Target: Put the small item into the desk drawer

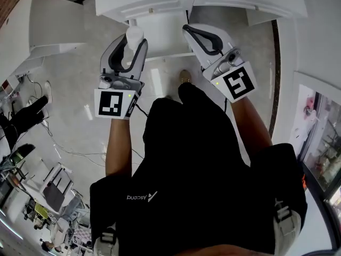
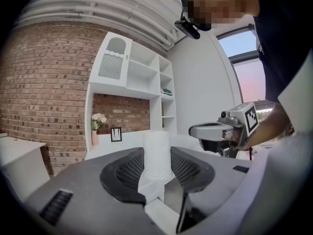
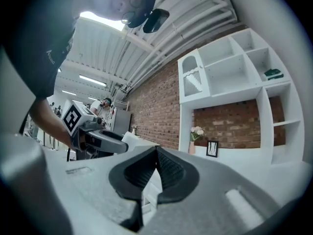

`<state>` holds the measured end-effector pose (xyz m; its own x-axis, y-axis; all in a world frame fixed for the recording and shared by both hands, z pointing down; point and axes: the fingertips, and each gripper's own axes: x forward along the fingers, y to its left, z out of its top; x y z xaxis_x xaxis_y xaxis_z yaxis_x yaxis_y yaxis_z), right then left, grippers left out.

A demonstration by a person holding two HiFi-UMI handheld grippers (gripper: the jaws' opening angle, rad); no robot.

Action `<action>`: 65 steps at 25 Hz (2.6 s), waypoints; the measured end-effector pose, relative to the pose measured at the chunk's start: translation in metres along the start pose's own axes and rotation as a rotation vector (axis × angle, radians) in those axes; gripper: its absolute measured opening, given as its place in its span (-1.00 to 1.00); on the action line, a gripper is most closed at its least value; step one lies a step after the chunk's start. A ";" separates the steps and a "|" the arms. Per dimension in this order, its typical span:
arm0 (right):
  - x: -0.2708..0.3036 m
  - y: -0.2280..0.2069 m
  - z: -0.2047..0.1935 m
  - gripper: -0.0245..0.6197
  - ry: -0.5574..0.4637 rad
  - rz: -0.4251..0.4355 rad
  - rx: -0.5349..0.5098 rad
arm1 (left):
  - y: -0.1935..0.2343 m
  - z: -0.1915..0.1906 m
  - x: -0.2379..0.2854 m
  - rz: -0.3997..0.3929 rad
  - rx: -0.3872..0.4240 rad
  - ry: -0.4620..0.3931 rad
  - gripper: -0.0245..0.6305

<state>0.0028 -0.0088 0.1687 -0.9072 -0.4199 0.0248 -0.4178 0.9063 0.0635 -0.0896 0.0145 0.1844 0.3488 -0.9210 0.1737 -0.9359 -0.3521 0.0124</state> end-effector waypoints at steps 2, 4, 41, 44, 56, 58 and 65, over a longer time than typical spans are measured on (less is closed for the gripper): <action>0.006 -0.007 -0.010 -0.92 0.016 -0.001 0.006 | 0.004 -0.013 0.011 -0.013 -0.006 0.027 -0.42; 0.013 -0.014 -0.020 -0.92 0.031 -0.004 0.012 | 0.009 -0.028 0.021 -0.026 -0.010 0.057 -0.42; 0.087 -0.084 -0.243 -0.92 0.241 -0.063 0.094 | 0.062 -0.322 0.180 -0.201 -0.085 0.498 -0.42; 0.089 -0.084 -0.261 -0.92 0.258 -0.058 0.103 | 0.061 -0.343 0.188 -0.210 -0.077 0.528 -0.42; 0.097 -0.086 -0.313 -0.92 0.291 -0.059 0.142 | 0.076 -0.428 0.214 -0.197 -0.073 0.665 -0.42; 0.097 -0.087 -0.320 -0.92 0.299 -0.058 0.149 | 0.078 -0.438 0.219 -0.194 -0.076 0.687 -0.42; 0.095 -0.089 -0.340 -0.92 0.322 -0.056 0.160 | 0.090 -0.480 0.231 -0.175 0.003 0.773 -0.42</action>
<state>-0.0295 -0.1455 0.5048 -0.8315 -0.4393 0.3399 -0.4918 0.8667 -0.0830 -0.1171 -0.1498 0.6979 0.3559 -0.4759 0.8042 -0.8702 -0.4825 0.0996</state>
